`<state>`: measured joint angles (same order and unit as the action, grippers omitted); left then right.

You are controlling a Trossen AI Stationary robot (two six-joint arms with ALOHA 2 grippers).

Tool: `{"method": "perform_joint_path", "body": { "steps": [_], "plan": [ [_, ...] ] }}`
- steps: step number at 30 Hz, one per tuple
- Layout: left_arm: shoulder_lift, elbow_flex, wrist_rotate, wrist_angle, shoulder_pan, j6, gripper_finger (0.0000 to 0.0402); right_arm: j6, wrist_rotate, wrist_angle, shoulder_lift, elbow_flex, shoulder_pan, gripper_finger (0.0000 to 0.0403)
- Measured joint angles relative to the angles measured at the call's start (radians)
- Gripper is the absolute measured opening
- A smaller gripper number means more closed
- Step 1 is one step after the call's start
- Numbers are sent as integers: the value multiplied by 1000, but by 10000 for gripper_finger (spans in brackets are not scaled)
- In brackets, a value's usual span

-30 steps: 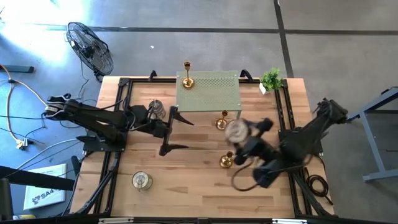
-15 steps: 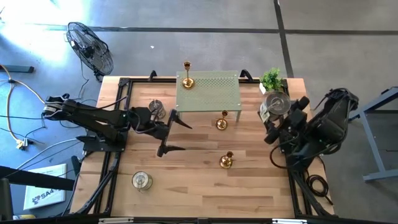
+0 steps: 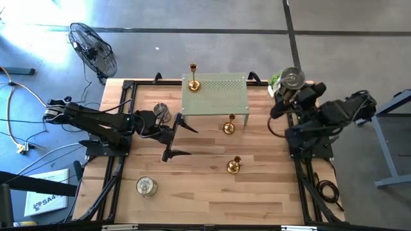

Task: Pick & Place candle stick holders
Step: Put the middle right silver scented candle on the shelf

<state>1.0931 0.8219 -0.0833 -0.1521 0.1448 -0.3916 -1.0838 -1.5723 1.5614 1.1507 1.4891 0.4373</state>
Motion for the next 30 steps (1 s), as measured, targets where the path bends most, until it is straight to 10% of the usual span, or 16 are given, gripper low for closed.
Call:
{"method": "perform_joint_path", "body": {
  "steps": [15,22,30],
  "plan": [
    [0,0,12,35,0,-42,399,688,139,-574,146,0,-323,349],
    [-1,0,15,50,0,-37,399,1301,613,-1279,206,0,-473,349],
    [-40,-1,14,85,0,28,399,1215,1024,-1361,214,0,-748,349]
  ]
}}
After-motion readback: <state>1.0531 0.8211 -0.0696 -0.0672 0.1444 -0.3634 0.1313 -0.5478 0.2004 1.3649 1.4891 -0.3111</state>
